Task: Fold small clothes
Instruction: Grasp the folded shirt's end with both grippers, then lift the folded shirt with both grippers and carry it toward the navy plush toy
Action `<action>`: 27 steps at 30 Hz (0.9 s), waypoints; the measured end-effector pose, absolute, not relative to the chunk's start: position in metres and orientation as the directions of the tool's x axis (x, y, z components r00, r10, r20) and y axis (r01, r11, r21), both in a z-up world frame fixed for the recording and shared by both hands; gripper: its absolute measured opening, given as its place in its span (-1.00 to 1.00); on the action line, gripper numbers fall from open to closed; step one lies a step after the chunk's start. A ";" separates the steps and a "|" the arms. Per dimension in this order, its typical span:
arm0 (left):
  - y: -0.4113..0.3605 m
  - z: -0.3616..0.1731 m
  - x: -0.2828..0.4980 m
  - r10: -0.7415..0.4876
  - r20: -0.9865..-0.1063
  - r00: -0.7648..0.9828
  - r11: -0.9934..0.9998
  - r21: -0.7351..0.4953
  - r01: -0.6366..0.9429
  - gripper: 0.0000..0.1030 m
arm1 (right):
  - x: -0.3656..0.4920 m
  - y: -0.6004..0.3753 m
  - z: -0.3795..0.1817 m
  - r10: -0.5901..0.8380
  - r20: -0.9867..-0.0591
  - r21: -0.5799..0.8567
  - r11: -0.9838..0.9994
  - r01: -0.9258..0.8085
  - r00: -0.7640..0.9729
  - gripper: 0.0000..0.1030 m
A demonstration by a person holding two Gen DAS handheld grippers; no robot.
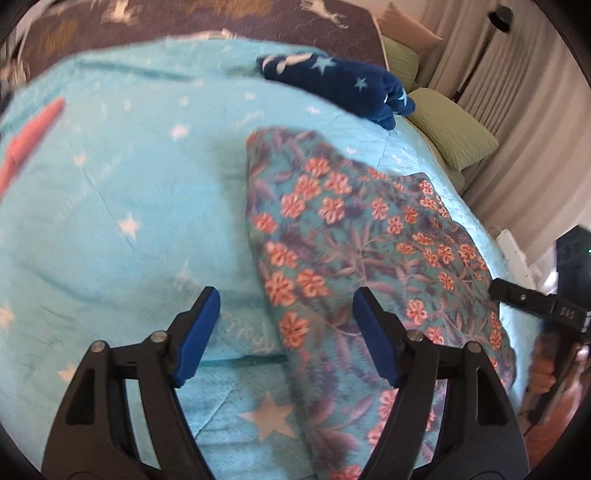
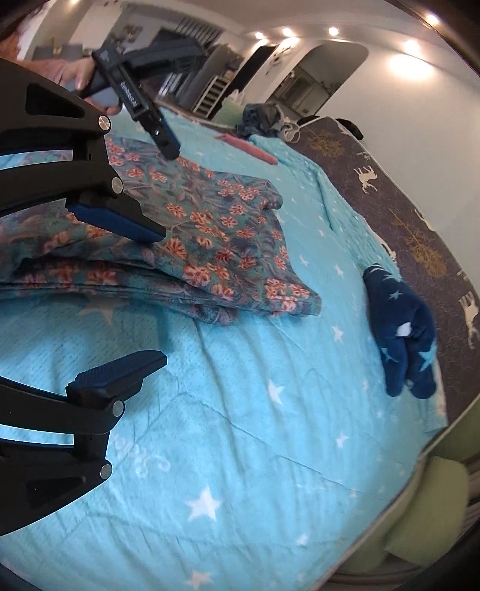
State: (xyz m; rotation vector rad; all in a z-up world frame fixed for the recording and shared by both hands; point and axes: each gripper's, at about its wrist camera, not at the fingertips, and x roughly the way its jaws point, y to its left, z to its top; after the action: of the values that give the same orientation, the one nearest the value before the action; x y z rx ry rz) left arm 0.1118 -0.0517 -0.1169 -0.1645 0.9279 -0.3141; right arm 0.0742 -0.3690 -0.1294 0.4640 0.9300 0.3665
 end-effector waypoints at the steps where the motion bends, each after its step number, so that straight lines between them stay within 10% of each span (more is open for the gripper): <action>1: -0.051 -0.121 0.115 -0.365 -0.755 0.545 0.931 -0.302 0.206 0.46 | 0.079 -0.367 -0.133 0.523 -0.666 0.555 0.824 -0.115 0.531 0.25; 12: -0.071 -0.130 0.157 -0.462 -0.711 0.531 0.885 -0.333 0.325 0.42 | 0.135 -0.341 -0.144 0.680 -0.572 0.637 0.720 -0.275 0.459 0.38; 14: -0.072 -0.127 0.162 -0.463 -0.705 0.536 0.885 -0.334 0.325 -0.04 | 0.146 -0.335 -0.142 0.675 -0.583 0.624 0.728 -0.282 0.452 0.14; 16: -0.069 -0.126 0.171 -0.439 -0.715 0.544 0.898 -0.327 0.295 -0.70 | 0.153 -0.329 -0.143 0.659 -0.607 0.610 0.745 -0.271 0.444 -0.66; 27: -0.078 -0.026 0.113 -0.444 -0.511 0.736 0.896 -0.228 0.382 -0.82 | 0.090 -0.312 -0.056 0.514 -0.541 0.386 0.855 -0.346 0.666 -0.70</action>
State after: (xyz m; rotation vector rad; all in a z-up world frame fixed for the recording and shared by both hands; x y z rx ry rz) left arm 0.1126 -0.0782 -0.0260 -0.1103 0.5889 -0.4542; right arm 0.0901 -0.3116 -0.0563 0.2610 0.6876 0.4911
